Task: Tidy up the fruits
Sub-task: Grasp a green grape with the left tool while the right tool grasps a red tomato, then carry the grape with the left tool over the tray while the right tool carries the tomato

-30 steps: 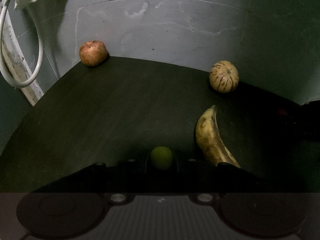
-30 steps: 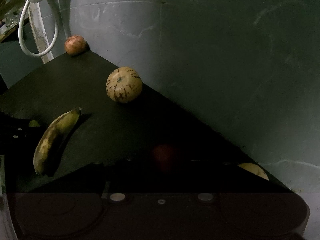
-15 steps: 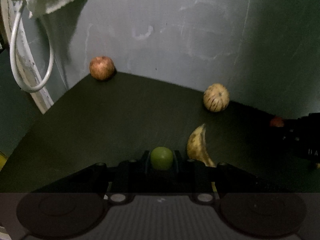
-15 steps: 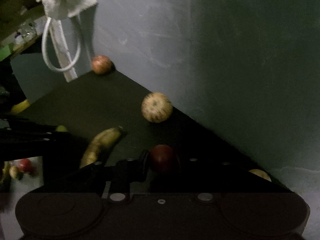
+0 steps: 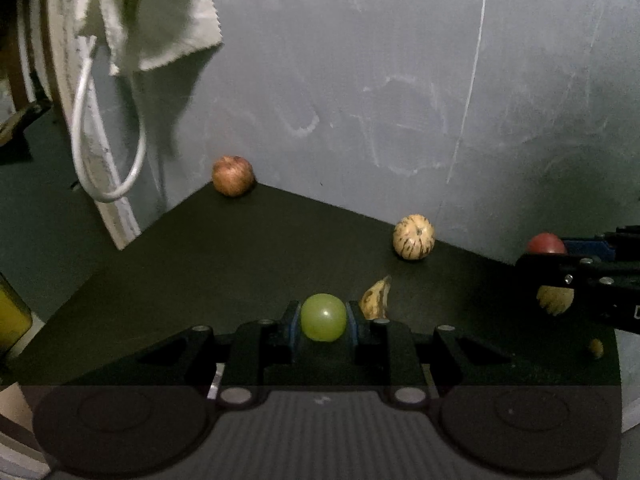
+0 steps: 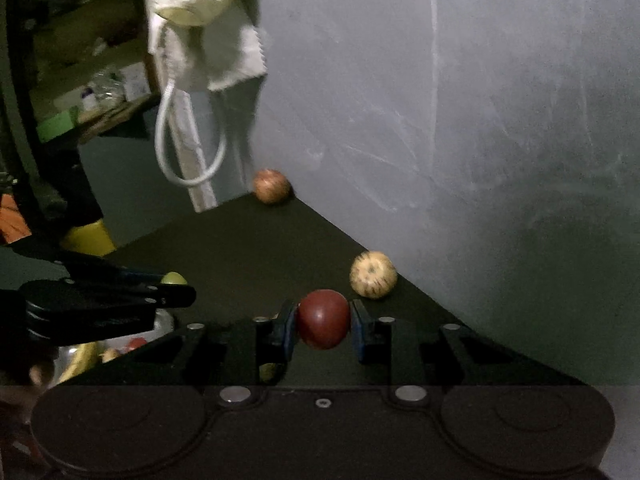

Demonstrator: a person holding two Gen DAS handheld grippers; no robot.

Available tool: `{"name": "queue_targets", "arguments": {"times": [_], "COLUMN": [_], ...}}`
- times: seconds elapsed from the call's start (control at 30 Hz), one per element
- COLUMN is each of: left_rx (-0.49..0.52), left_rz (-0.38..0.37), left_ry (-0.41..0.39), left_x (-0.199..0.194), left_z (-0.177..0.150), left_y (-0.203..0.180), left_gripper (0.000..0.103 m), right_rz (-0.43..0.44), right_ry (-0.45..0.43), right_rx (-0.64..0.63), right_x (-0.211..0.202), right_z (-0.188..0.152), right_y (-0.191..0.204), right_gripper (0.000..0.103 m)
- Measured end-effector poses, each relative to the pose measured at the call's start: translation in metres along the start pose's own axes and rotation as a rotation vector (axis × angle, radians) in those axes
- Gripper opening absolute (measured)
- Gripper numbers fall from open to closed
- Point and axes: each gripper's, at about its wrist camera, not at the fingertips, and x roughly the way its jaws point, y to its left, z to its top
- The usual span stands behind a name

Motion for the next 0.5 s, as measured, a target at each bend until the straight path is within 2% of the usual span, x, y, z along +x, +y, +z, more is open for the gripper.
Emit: {"name": "queue_targets", "arguments": {"times": [0.5], "left_rx": [-0.087], "left_rz": [0.08], "left_ry": [-0.092], "left_x": [-0.085], "left_z": [-0.018], "left_y": [-0.001], "left_gripper": [0.025], "right_rz": [0.147], "right_ry": [-0.112], "right_rx": [-0.115], "right_x": [-0.074], "right_z": [0.013], "right_y": [0.042], "right_gripper": [0.029]}}
